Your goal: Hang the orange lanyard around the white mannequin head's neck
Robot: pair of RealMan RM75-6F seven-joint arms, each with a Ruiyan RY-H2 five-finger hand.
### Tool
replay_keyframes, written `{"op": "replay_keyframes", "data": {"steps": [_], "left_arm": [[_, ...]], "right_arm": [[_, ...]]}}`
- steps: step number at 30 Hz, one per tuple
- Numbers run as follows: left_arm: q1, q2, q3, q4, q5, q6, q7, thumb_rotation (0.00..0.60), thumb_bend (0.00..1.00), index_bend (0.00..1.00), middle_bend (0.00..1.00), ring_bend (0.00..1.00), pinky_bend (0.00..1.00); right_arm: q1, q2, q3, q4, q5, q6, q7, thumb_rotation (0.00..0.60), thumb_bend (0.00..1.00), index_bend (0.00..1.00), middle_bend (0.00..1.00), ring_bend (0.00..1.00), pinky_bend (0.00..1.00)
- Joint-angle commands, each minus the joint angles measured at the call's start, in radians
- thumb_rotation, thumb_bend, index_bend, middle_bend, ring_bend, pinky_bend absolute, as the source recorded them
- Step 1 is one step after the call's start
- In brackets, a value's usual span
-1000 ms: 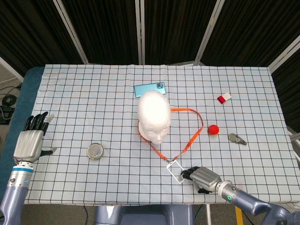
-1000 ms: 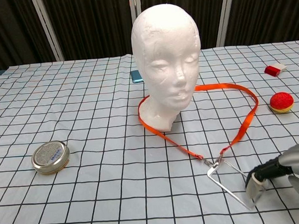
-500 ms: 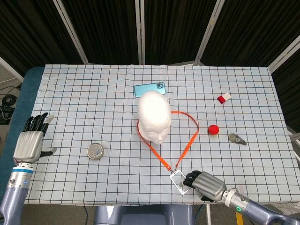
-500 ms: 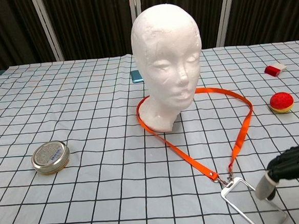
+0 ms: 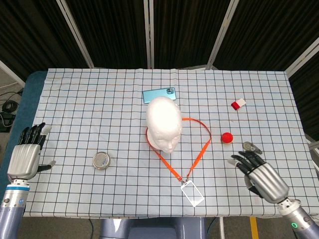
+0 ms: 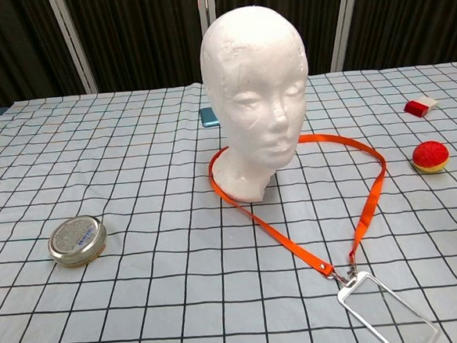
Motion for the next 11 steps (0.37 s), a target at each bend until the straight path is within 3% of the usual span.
{"op": "replay_keyframes", "data": {"steps": [1,3,11], "left_arm": [[0.018,0.005,0.017,0.001,0.025,0.020,0.002,0.600,0.00,0.00,0.00,0.00,0.00],[0.028,0.007,0.025,-0.001,0.037,0.027,-0.002,0.600,0.00,0.00,0.00,0.00,0.00],[0.056,0.015,0.050,0.005,0.081,0.037,-0.021,0.600,0.00,0.00,0.00,0.00,0.00]], "right_arm": [[-0.091,-0.034,0.060,0.043,0.113,0.077,-0.006,0.600,0.00,0.04,0.00,0.00,0.00],[-0.109,-0.036,0.067,0.032,0.145,0.072,-0.017,0.600,0.00,0.00,0.00,0.00,0.00],[-0.150,-0.031,0.098,-0.017,0.256,0.020,-0.078,0.600,0.00,0.00,0.00,0.00,0.00]]}}
